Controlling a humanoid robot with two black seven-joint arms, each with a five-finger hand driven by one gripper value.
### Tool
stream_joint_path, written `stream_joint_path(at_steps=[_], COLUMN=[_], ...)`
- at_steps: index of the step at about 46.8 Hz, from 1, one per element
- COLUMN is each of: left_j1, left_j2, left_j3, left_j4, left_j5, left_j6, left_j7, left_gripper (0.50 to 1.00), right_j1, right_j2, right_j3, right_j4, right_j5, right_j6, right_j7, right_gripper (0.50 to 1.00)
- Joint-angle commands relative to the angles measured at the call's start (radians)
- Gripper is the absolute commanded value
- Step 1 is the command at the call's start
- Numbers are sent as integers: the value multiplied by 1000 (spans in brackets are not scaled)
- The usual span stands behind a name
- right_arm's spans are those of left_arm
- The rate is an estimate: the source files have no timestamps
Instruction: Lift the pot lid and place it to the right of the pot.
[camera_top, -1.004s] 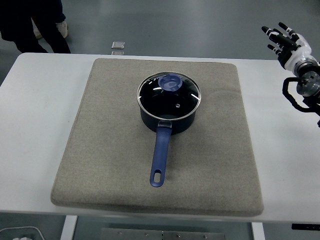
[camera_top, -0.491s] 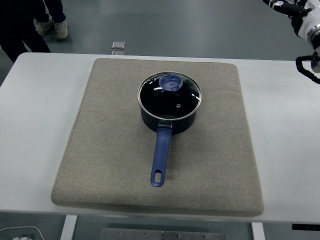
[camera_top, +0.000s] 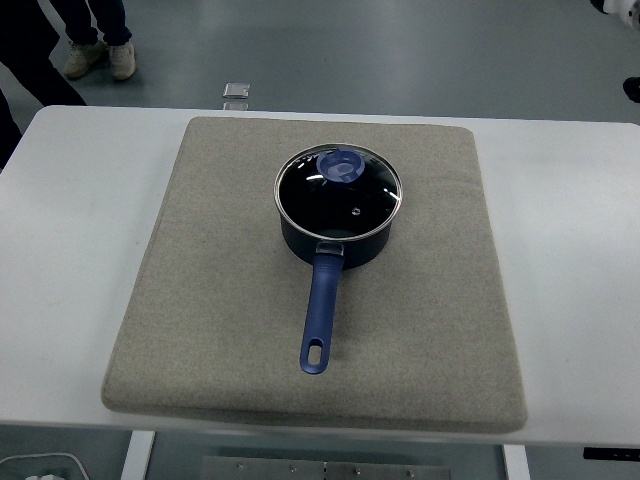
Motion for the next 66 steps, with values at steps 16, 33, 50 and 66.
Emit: stream_joint_path(at_steps=[16, 33, 50, 66], left_j1=[0, 0, 0, 0], left_j2=[0, 0, 0, 0], left_j3=[0, 0, 0, 0], left_j4=[0, 0, 0, 0], left_j5=[0, 0, 0, 0], left_j6=[0, 0, 0, 0], left_j7=[0, 0, 0, 0], left_gripper=[1000, 1000, 1000, 1000], right_j1=[105, 190, 262, 263], right_j2=[-1, -4, -17, -20], right_j3=[-10, -10, -8, -4], right_j4=[10, 37, 174, 283], right_j5=[-229, -430, -628, -842], right_j6=[234, 332, 375, 352], right_j7=[91, 219, 285, 285], right_gripper=[919, 919, 919, 919])
